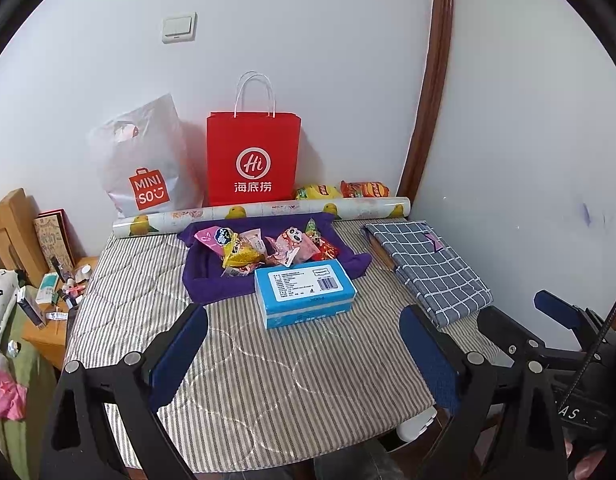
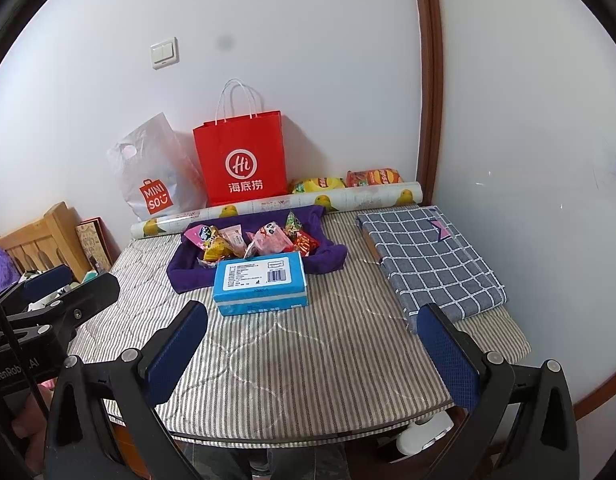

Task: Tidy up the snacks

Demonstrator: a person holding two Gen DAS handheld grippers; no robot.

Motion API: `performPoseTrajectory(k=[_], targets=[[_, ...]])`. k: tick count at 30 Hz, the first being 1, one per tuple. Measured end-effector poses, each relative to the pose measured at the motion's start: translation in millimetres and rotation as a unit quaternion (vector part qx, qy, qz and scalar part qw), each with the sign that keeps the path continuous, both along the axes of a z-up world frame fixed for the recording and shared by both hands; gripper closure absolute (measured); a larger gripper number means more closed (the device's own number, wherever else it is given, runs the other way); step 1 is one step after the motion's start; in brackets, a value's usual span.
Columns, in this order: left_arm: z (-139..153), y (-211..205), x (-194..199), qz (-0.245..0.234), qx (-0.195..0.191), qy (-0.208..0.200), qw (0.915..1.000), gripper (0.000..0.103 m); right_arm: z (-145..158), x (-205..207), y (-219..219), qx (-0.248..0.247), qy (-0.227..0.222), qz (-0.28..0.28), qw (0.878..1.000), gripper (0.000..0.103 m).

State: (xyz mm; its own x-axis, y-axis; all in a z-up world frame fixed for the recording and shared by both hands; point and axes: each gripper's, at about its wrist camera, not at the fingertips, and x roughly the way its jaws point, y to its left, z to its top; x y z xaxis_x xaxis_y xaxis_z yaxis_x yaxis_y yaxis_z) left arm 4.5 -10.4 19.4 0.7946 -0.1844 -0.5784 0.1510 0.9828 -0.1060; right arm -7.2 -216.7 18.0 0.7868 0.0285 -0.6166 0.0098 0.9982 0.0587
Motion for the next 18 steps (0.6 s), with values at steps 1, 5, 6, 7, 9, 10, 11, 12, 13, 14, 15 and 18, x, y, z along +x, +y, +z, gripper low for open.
performPoseTrajectory(k=[1, 5, 6, 7, 9, 10, 11, 12, 13, 14, 15, 18], targets=[[0.0, 0.0, 0.0, 0.000, 0.000, 0.000, 1.0000, 0.006, -0.1, 0.1, -0.2, 0.000, 0.000, 0.000, 1.000, 0.000], [-0.7, 2.2, -1.0, 0.001, 0.000, 0.001, 1.0000, 0.006, -0.2, 0.0, -0.7, 0.000, 0.000, -0.001, 1.000, 0.000], [-0.6, 1.5, -0.3, 0.000, 0.000, 0.001, 1.0000, 0.006, -0.4, 0.0, -0.9, 0.000, 0.000, -0.001, 1.000, 0.000], [-0.6, 1.5, -0.3, 0.001, 0.000, 0.001, 1.0000, 0.006, -0.2, 0.0, -0.9, 0.000, 0.000, -0.001, 1.000, 0.000], [-1.0, 2.7, -1.2, 0.002, -0.001, 0.001, 1.0000, 0.006, -0.4, 0.0, -1.3, 0.001, 0.000, -0.002, 1.000, 0.000], [-1.6, 3.2, -1.4, 0.002, -0.002, 0.001, 1.0000, 0.006, -0.5, 0.2, -1.5, 0.002, 0.000, -0.002, 1.000, 0.000], [-1.8, 3.6, -1.8, 0.002, -0.002, 0.002, 1.0000, 0.006, -0.5, 0.2, -1.7, 0.002, 0.000, -0.002, 1.000, 0.000], [-1.7, 3.3, -1.7, 0.002, -0.001, 0.001, 1.0000, 0.006, -0.5, 0.1, -1.8, 0.002, 0.000, -0.003, 1.000, 0.000], [-1.9, 3.4, -1.7, 0.003, -0.001, 0.002, 1.0000, 0.006, -0.6, -0.3, -2.0, 0.002, -0.001, -0.003, 1.000, 0.000], [-2.4, 3.7, -2.2, 0.003, -0.001, 0.002, 1.0000, 0.006, -0.4, -0.5, -2.5, 0.002, -0.001, -0.003, 1.000, 0.000], [-2.5, 3.6, -2.1, 0.002, -0.001, 0.002, 1.0000, 0.006, -0.3, -0.9, -2.7, 0.002, -0.001, -0.003, 1.000, 0.000], [-3.8, 3.5, -2.7, 0.002, -0.001, 0.002, 1.0000, 0.006, -0.1, -1.3, -2.9, 0.003, -0.002, -0.003, 1.000, 0.000]])
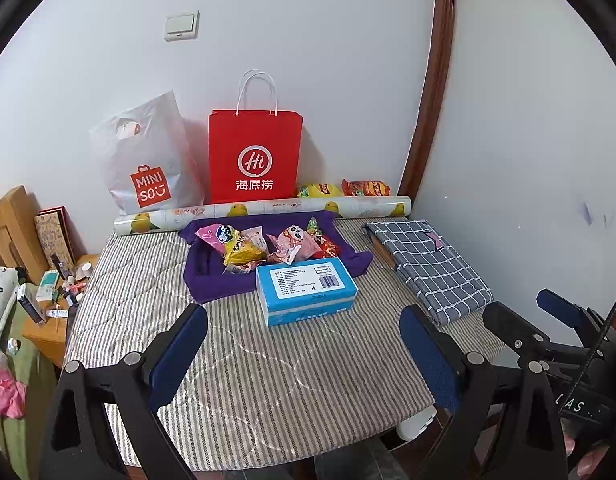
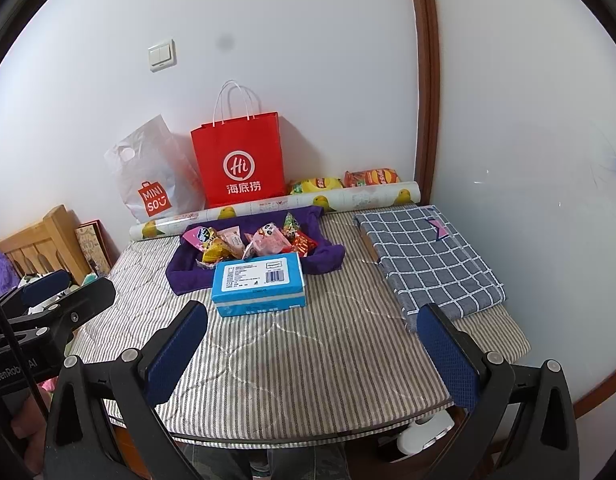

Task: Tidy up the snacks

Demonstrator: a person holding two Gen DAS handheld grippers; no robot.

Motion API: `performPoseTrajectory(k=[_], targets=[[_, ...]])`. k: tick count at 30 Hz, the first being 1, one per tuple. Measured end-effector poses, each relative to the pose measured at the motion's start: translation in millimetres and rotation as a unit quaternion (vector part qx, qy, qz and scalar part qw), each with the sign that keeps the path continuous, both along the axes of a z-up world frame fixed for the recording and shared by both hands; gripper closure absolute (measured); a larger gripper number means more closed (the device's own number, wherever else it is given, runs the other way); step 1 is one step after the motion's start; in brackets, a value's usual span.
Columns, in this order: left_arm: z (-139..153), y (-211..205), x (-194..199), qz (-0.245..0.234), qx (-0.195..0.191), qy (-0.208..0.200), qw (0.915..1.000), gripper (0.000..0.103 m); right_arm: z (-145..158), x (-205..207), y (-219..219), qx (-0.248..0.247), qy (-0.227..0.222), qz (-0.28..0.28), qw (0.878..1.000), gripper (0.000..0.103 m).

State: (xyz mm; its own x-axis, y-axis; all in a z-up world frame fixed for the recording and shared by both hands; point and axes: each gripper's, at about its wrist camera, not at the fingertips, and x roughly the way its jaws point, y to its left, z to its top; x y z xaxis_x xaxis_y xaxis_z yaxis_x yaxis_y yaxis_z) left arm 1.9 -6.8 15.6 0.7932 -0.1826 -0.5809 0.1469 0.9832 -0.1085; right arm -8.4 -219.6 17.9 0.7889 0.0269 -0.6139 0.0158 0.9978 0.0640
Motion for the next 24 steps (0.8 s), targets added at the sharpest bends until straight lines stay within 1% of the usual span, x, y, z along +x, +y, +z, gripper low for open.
performPoseTrajectory(k=[24], targets=[[-6.1, 0.1, 2.3, 0.004, 0.005, 0.001, 1.0000, 0.006, 1.8, -2.4, 2.1, 0.010, -0.007, 0.005, 1.000, 0.000]])
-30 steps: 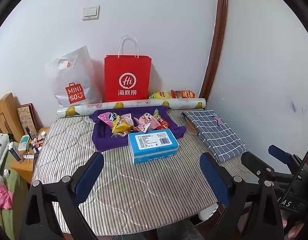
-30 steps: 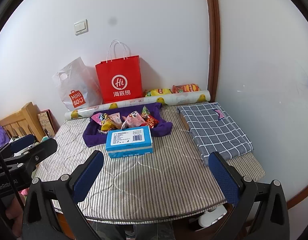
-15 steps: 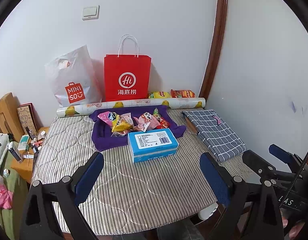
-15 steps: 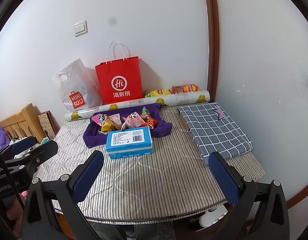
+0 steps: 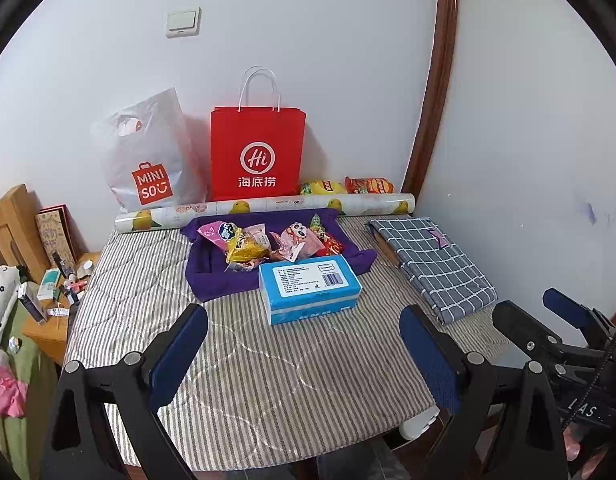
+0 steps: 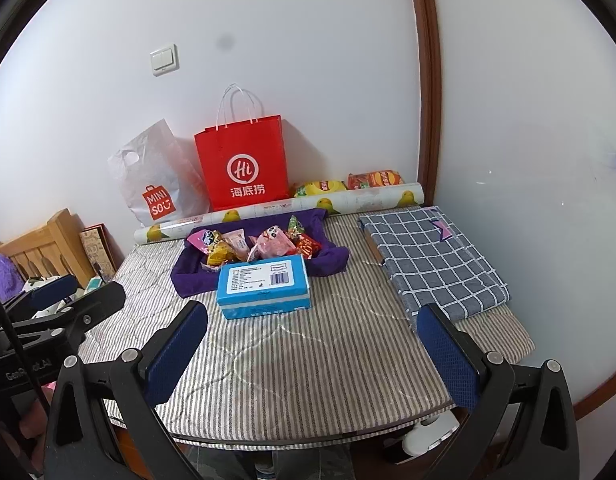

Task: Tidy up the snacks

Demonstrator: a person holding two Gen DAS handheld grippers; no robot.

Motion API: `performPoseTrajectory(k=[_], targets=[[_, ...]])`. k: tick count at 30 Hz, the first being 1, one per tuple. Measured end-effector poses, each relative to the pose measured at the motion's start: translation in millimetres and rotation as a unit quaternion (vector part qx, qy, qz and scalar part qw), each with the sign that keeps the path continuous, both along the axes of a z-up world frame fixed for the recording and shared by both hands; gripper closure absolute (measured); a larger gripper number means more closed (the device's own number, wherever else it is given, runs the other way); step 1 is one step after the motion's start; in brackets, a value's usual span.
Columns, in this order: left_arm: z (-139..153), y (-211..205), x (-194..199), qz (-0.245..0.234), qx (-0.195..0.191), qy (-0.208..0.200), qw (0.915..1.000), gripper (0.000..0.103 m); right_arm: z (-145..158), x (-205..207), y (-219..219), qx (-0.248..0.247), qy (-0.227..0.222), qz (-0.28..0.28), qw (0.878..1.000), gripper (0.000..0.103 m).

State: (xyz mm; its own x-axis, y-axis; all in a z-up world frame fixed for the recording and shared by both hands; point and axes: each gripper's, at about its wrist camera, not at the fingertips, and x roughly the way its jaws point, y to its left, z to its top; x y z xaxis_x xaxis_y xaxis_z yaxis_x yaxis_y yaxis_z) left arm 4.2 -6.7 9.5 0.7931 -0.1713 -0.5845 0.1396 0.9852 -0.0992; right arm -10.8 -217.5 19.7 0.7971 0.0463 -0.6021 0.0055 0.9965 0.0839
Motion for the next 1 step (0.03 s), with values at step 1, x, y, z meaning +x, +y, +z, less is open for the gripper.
performPoseTrajectory(k=[1], targets=[[-1.2, -0.1, 1.1, 0.000, 0.002, 0.000, 1.0000, 0.006, -0.7, 0.5, 0.6, 0.001, -0.001, 0.001, 1.000, 0.000]])
